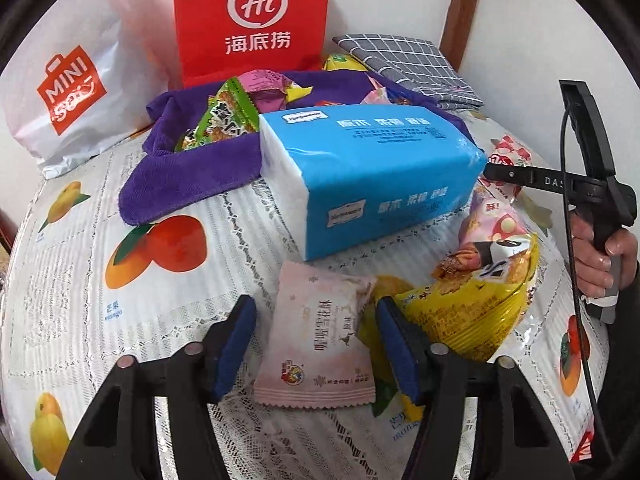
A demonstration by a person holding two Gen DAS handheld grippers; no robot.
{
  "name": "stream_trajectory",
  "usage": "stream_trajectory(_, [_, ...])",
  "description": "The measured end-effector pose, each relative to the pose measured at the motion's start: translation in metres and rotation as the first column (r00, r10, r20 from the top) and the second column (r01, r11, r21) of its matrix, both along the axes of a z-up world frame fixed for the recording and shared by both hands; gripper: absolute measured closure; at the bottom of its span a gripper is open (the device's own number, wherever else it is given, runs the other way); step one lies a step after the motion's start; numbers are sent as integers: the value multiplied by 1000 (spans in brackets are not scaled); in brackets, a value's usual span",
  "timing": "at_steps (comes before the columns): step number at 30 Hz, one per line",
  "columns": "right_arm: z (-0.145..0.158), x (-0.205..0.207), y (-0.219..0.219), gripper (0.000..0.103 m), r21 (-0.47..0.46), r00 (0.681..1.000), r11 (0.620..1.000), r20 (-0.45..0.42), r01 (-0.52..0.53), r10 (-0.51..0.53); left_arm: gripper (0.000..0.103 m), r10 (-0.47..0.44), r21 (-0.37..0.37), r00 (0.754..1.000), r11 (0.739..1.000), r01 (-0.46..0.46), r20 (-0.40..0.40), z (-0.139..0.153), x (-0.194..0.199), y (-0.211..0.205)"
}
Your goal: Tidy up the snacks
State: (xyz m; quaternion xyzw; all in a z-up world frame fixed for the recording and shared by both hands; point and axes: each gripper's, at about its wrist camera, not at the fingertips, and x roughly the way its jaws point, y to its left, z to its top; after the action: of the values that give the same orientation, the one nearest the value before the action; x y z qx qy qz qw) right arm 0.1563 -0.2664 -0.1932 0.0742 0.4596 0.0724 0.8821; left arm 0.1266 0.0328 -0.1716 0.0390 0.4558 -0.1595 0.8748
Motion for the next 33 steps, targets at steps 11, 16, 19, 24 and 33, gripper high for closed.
stream_trajectory(11, [-1,1,0,79,7,1000,1000,-2,0,0,65,15,-32,1000,999,-14,6,1,0,7])
stream_trajectory(16, [0,0,-3,79,23,1000,1000,3,1,-1,69,32,-34,999,999,-31,7,3,-2,9])
stream_trajectory(19, [2,-2,-4,79,26,1000,1000,15,5,-6,69,45,-40,999,998,-45,1,5,-4,12])
stream_trajectory(24, [13,-11,1,79,-3,998,1000,54,13,-13,69,68,-67,998,996,-66,16,22,-12,20])
stream_trajectory(33, [60,-42,28,79,32,991,998,120,-59,54,69,68,-163,996,985,-59,50,61,-13,8])
